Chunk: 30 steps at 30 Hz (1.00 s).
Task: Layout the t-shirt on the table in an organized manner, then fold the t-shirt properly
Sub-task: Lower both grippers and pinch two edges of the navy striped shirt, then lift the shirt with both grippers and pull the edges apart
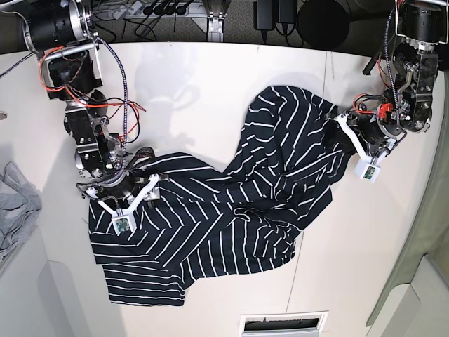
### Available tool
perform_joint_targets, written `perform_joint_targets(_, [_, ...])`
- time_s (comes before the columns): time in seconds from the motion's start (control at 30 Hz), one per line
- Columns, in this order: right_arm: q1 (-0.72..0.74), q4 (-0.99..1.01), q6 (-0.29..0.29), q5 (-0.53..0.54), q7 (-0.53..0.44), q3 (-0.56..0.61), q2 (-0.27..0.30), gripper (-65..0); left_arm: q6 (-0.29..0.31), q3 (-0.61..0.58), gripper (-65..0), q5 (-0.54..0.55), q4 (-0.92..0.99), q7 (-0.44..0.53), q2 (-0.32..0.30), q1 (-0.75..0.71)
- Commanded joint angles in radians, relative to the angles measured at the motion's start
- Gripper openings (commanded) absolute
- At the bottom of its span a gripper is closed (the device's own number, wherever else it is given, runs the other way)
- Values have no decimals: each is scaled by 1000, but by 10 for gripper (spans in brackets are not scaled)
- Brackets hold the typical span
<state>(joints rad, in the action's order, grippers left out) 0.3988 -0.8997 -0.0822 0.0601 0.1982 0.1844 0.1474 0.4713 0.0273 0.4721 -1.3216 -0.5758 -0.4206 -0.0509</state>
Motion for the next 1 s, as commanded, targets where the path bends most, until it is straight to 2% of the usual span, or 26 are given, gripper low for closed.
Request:
perform_joint_targets(0.0, [24, -5, 0, 1, -23, -4, 1, -234, 0, 4, -300, 6, -7, 13, -7, 12])
perform_joint_targets(0.1, [19, 23, 0, 7, -23, -4, -2, -237, 0, 4, -307, -7, -5, 26, -3, 12])
perform_joint_targets(0.13, [19, 26, 0, 12, -24, -4, -2, -250, 0, 4, -329, -19, -5, 29, -3, 12])
perform_joint_targets(0.17, [19, 27, 0, 11, -28, -4, -2, -294, 0, 4, -376, -27, -5, 32, -3, 12])
perform_joint_targets(0.2, [19, 27, 1, 11, -38, -4, -1, -365, 0, 4, -437, -37, -5, 37, -3, 12])
perform_joint_targets(0.3, [20, 26, 0, 7, -98, -4, -1, -635, 0, 4, -614, -51, -5, 41, -3, 13])
perform_joint_targets(0.33, [22, 26, 1, 7, -107, -4, -1, -650, 0, 4, -650, -51, -5, 41, -3, 14])
perform_joint_targets(0.57, [19, -82, 1, -30, -101, -4, -1, -650, 0, 5, -650, -50, -5, 32, -21, 38])
perform_joint_targets(0.63, [19, -148, 1, -47, -37, -4, -1, -650, 0, 5, -650, -50, -5, 25, -31, 51])
perform_joint_targets(0.8, [-24, -415, -12, -53, 276, -4, 8, -650, 15, 5, -650, -44, -5, 2, -56, 62])
perform_joint_targets(0.97, [-225, -751, -29, -52, 312, -4, 70, -650, 115, 5, -650, 9, -5, -29, -64, 61])
